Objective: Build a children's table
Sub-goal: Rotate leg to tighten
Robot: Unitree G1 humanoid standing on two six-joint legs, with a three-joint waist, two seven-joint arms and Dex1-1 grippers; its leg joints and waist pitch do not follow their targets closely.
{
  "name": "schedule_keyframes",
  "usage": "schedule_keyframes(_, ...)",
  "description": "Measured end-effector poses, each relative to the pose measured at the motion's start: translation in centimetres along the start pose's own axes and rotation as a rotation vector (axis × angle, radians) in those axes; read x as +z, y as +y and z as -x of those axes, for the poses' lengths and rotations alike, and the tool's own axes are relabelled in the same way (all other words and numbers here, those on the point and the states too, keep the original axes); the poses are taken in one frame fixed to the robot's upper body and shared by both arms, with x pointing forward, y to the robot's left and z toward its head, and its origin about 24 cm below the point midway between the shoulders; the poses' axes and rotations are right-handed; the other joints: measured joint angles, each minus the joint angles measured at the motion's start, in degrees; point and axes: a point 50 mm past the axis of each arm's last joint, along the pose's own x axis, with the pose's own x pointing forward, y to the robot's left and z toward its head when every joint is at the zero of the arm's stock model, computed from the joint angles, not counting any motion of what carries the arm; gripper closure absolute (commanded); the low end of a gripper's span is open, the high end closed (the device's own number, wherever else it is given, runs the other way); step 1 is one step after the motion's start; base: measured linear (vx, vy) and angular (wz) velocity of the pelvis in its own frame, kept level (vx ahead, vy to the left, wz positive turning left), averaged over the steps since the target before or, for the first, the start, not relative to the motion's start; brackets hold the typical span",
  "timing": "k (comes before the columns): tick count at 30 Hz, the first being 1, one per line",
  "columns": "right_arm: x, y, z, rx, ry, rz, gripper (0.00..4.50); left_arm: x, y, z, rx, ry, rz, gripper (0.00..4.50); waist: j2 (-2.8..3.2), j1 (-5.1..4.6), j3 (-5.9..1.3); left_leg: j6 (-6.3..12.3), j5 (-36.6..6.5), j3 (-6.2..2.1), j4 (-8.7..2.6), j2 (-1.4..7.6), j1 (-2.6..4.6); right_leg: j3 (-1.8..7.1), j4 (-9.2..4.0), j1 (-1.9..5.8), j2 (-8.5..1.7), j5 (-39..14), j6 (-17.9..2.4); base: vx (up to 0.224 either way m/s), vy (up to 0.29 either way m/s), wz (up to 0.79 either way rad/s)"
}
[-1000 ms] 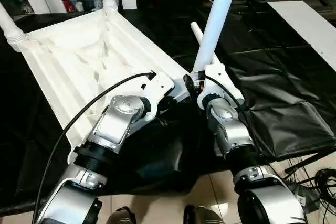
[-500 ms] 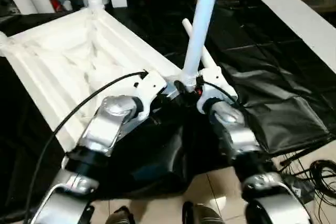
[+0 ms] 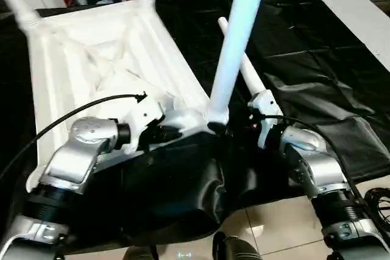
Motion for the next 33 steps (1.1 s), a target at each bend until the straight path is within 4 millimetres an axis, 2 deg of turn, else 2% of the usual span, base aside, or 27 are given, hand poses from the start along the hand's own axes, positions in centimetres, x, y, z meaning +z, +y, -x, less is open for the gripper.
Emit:
schedule_keyframes(6,0.4,0.4,0.8,0.176,0.042,0.069,0.20,-0.5,-0.4,1.1,-0.098,0.022,0.003,4.50,-0.27,0.69,0.16,0.05,0.0,0.02,0.10,0.02,-0.04,-0.01,0.03,-0.01,0.00,0.0,0.0,0.000,0.000,0.00)
schedule_keyframes(13,0.9,0.5,0.3,0.230,0.032,0.115,0.20,-0.6,-0.5,1.4,-0.134,0.033,0.003,4.50,-0.44,0.83,0.25,0.17,-0.1,0.01,0.46,0.04,-0.11,0.01,0.25,-0.01,-0.01,0.0,0.0,0.000,0.000,0.00)
schedule_keyframes(30,0.3,0.8,0.0,0.285,0.028,0.113,1.62,-0.5,-0.3,1.2,-0.153,0.047,-0.009,4.50,-0.54,0.97,0.31,0.20,-0.1,-0.11,1.27,0.07,-0.15,0.04,0.97,-0.01,-0.06,0.0,-0.1,0.000,0.000,0.00)
schedule_keyframes(33,0.2,0.8,0.0,0.287,0.025,0.115,1.74,-0.5,-0.3,1.2,-0.153,0.049,-0.010,4.50,-0.54,1.01,0.31,0.20,-0.1,-0.12,1.30,0.07,-0.15,0.03,1.01,-0.01,-0.06,0.0,-0.1,0.000,0.000,0.00)
